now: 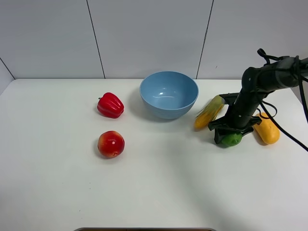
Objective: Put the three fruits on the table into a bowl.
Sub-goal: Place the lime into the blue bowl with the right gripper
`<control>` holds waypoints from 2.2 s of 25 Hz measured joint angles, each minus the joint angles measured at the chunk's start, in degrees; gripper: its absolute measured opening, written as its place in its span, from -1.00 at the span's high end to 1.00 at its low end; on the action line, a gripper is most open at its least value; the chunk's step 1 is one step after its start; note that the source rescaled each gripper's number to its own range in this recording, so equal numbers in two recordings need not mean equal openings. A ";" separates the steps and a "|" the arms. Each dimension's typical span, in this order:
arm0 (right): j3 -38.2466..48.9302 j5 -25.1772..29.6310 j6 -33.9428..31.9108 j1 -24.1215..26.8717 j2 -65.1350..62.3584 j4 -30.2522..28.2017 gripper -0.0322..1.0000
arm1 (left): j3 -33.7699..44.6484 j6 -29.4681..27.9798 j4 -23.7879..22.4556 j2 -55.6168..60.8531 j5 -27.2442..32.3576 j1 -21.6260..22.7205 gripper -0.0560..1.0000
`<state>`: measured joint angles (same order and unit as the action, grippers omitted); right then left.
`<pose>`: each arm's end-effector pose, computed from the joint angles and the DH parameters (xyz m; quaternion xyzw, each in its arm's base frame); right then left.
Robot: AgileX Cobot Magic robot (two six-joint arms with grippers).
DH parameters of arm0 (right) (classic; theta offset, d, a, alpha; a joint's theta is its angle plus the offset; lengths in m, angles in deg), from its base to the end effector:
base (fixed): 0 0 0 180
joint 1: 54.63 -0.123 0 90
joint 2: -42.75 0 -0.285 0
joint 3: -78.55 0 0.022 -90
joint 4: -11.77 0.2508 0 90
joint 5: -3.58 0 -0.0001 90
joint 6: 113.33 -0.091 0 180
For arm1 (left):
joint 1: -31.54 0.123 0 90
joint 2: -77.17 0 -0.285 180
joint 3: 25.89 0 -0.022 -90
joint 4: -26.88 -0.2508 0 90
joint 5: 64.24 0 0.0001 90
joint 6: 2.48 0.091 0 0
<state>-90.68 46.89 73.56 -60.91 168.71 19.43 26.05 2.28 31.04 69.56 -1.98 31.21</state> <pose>0.3525 0.0472 0.0955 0.0661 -0.9968 -0.0458 0.0001 -0.0003 -0.0058 0.2589 0.0396 0.8723 -0.0175 0.4870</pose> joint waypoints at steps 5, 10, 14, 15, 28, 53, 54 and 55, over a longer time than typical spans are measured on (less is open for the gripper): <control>0.10 1.58 0.00 0.00 -2.29 0.19 0.67 | 0.00 0.00 0.00 0.00 0.00 0.00 -1.00; -0.67 3.23 -1.05 0.00 -9.14 0.19 0.67 | 0.00 0.00 0.00 0.00 0.00 0.00 -1.00; -6.58 7.62 -1.39 0.00 -12.25 1.58 0.67 | 0.00 0.00 0.00 0.00 0.00 0.00 -1.00; -8.92 8.96 -1.39 0.00 -12.53 2.34 0.67 | 0.00 0.00 0.00 0.00 0.00 0.00 -1.00; -30.53 9.98 -1.34 -11.12 -8.20 4.55 0.67 | 0.00 0.00 -0.04 0.00 0.00 0.00 -1.00; -34.31 -0.27 -1.34 -15.35 8.69 4.52 0.67 | 0.00 0.00 0.01 0.00 0.00 0.00 -1.00; -34.31 -0.27 -1.34 -15.35 8.69 4.52 0.67 | 0.00 0.00 0.01 0.00 0.00 0.00 -1.00; -34.31 -0.27 -1.34 -15.35 8.69 4.52 0.67 | 0.00 0.00 0.01 0.00 0.00 0.00 -1.00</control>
<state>-124.99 46.62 72.23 -76.26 177.41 23.95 26.05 2.28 31.05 69.56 -1.98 31.21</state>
